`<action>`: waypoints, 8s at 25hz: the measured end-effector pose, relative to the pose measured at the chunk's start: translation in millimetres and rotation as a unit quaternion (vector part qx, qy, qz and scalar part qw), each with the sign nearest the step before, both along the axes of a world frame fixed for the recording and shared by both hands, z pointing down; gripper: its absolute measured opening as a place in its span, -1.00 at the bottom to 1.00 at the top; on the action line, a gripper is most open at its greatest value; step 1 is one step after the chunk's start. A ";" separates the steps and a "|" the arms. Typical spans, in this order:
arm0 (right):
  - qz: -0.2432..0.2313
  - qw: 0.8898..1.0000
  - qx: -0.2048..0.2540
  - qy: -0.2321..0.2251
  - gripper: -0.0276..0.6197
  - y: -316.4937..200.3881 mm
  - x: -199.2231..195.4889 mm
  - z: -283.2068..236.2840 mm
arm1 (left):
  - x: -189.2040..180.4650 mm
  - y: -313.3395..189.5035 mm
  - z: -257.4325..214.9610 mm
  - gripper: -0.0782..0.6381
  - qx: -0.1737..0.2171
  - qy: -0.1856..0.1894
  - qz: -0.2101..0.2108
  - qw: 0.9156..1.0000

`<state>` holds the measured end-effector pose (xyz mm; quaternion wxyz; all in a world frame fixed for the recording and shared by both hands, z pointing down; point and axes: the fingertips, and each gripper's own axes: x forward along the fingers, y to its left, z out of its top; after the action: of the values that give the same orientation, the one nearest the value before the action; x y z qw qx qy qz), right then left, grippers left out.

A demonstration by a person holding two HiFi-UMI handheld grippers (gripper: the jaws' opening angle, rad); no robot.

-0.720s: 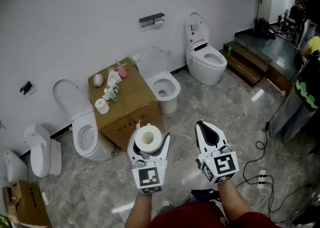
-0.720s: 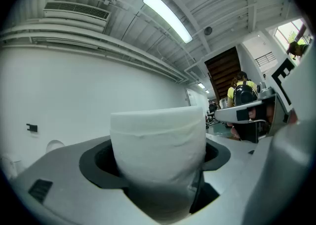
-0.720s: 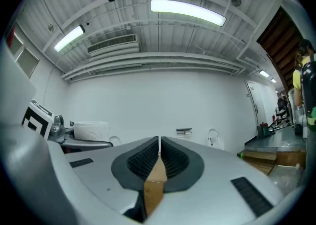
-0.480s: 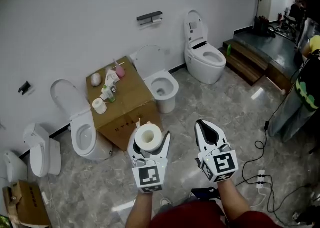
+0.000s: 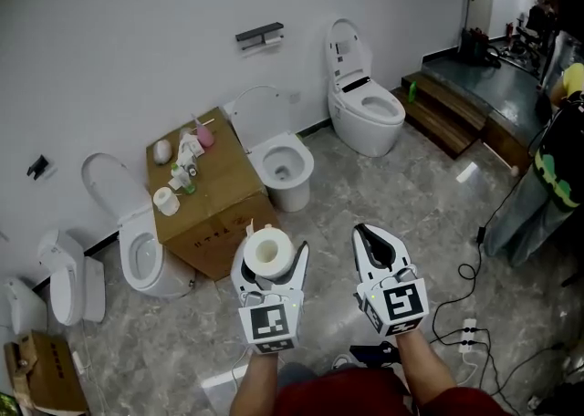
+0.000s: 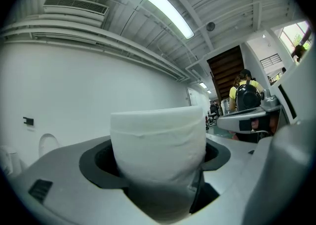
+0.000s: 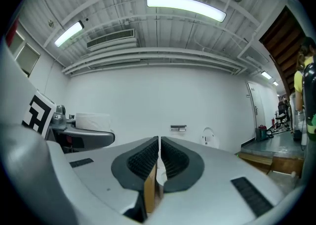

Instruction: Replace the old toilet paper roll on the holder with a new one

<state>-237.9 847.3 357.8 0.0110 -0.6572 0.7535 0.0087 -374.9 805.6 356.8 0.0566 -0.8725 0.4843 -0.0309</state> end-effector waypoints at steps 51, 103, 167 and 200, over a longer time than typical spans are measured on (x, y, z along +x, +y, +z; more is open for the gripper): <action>0.035 0.999 -0.019 -0.002 -0.82 -337.7 71.0 15.2 | 70.3 -350.5 15.4 0.46 -0.013 0.020 0.031 0.999; -0.017 0.999 -0.042 -0.026 -0.82 -795.4 352.8 54.7 | 345.7 -787.1 39.3 0.46 -0.029 0.024 -0.023 0.999; -0.262 0.879 -0.153 -0.368 -0.39 -1398.3 315.7 114.7 | 340.0 -1277.9 70.4 0.46 -0.062 0.009 -0.240 0.969; -0.206 0.766 -0.132 -0.594 -0.35 -1466.3 319.0 136.8 | 333.8 -1292.2 84.7 0.46 -0.082 0.002 -0.237 0.968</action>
<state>81.2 -619.0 494.6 0.3711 -0.3546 0.7073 -0.4860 -41.2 -486.6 441.5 -0.0251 -0.7348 0.6729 -0.0815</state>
